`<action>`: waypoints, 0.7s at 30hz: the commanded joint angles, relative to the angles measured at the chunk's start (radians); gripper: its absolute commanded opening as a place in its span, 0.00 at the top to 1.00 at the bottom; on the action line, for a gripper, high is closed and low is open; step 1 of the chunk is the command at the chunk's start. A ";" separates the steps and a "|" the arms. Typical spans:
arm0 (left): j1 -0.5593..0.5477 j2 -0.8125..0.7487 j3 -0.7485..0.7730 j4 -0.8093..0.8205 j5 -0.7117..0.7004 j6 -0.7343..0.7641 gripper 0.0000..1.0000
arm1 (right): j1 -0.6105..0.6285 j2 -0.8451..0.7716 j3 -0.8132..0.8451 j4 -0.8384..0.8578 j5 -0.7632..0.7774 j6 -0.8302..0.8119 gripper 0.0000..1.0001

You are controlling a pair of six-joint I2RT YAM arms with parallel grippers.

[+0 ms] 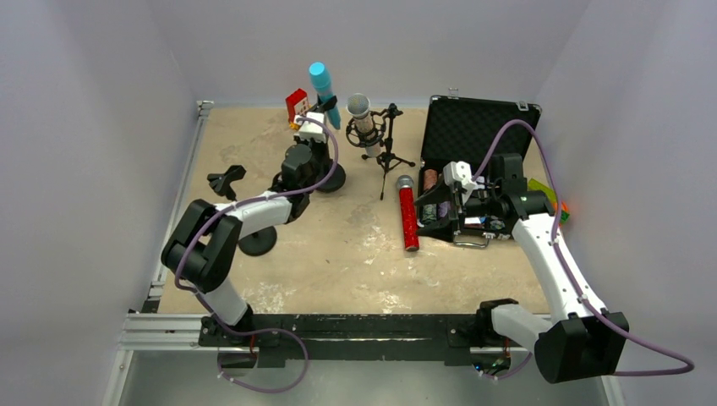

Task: Attach the microphones to the stand

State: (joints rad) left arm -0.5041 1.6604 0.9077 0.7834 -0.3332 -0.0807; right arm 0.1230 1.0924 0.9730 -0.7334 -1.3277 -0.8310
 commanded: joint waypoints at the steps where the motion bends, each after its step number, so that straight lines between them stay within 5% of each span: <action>1: 0.007 0.001 0.031 0.150 0.005 -0.057 0.96 | -0.007 -0.017 -0.005 0.008 -0.037 -0.010 0.25; 10: 0.007 -0.007 -0.059 0.161 0.022 -0.085 0.44 | -0.013 -0.003 0.004 -0.018 -0.049 -0.025 0.25; 21: 0.006 -0.243 -0.244 0.020 0.125 -0.143 0.21 | -0.033 -0.009 0.006 -0.023 -0.038 -0.031 0.25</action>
State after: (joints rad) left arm -0.5041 1.5654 0.7280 0.8379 -0.2745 -0.1574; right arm 0.0998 1.0924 0.9730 -0.7483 -1.3354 -0.8394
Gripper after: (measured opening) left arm 0.760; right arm 0.746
